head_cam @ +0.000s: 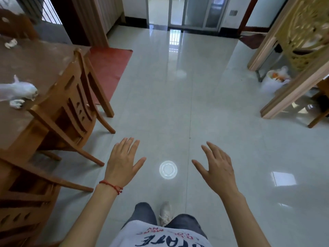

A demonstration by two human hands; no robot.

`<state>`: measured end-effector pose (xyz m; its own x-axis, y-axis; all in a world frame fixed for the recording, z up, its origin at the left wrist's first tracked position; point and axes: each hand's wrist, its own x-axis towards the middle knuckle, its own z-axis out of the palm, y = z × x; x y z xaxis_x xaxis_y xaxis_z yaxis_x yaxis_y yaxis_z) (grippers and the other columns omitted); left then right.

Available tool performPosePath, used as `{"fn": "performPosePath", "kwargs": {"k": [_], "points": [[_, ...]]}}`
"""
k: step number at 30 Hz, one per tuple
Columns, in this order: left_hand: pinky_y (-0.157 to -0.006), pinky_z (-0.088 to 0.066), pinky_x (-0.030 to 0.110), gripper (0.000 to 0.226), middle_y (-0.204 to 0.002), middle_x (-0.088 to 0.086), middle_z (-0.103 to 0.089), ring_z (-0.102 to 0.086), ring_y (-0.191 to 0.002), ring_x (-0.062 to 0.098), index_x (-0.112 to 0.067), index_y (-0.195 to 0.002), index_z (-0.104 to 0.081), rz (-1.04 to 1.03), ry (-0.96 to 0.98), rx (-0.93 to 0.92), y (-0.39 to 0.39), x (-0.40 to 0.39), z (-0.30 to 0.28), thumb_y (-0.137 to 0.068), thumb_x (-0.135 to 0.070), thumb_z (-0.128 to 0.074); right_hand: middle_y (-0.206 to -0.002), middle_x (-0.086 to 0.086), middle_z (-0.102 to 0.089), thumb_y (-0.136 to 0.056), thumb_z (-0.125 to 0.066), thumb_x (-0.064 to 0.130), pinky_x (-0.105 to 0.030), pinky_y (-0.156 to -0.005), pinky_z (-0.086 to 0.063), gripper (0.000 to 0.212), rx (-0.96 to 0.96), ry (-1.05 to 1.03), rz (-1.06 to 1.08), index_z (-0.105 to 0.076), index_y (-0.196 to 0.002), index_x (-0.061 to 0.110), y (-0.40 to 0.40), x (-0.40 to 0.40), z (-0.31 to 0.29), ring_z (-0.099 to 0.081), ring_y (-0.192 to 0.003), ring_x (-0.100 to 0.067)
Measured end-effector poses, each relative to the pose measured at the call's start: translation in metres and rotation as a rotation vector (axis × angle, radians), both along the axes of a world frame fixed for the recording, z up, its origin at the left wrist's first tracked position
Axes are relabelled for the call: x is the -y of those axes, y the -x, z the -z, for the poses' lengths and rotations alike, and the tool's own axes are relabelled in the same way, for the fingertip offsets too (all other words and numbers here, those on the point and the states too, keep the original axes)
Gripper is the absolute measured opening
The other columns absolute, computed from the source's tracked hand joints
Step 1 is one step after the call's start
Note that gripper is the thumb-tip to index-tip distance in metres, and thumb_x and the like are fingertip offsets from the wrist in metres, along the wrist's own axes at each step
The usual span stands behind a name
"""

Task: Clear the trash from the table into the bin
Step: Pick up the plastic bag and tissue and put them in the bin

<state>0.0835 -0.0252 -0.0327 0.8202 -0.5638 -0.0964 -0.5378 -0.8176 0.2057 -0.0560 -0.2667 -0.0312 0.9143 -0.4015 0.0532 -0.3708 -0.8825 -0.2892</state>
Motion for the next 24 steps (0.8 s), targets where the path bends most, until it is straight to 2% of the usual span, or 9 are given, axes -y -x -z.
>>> {"fn": "performPosePath", "kwargs": {"k": [3, 13, 24], "points": [[-0.092, -0.046, 0.051, 0.079, -0.12, 0.021, -0.061, -0.057, -0.113, 0.039, -0.002, -0.121, -0.055, -0.036, 0.019, 0.006, -0.034, 0.019, -0.002, -0.091, -0.059, -0.01, -0.131, -0.012, -0.055, -0.084, -0.036, 0.058, -0.045, -0.099, -0.039, 0.064, 0.01, -0.01, -0.017, -0.055, -0.122, 0.01, -0.041, 0.022, -0.002, -0.052, -0.12, -0.03], [-0.094, -0.044, 0.051, 0.078, -0.122, 0.019, -0.06, -0.056, -0.114, 0.038, -0.004, -0.121, -0.055, -0.083, 0.038, -0.003, -0.177, 0.073, 0.01, -0.091, -0.06, -0.01, -0.135, -0.01, -0.052, -0.084, -0.033, 0.06, -0.042, -0.102, -0.035, 0.066, 0.0, -0.026, -0.075, -0.053, -0.125, 0.012, -0.196, 0.069, 0.011, -0.049, -0.124, -0.029], [-0.093, -0.044, 0.051, 0.079, -0.122, 0.018, -0.061, -0.057, -0.113, 0.038, -0.005, -0.12, -0.056, -0.195, 0.022, -0.004, -0.31, 0.079, 0.004, -0.09, -0.06, -0.009, -0.133, -0.01, -0.054, -0.085, -0.035, 0.058, -0.045, -0.1, -0.038, 0.064, 0.009, -0.02, -0.187, -0.055, -0.124, 0.011, -0.355, 0.084, -0.005, -0.052, -0.121, -0.03]]}}
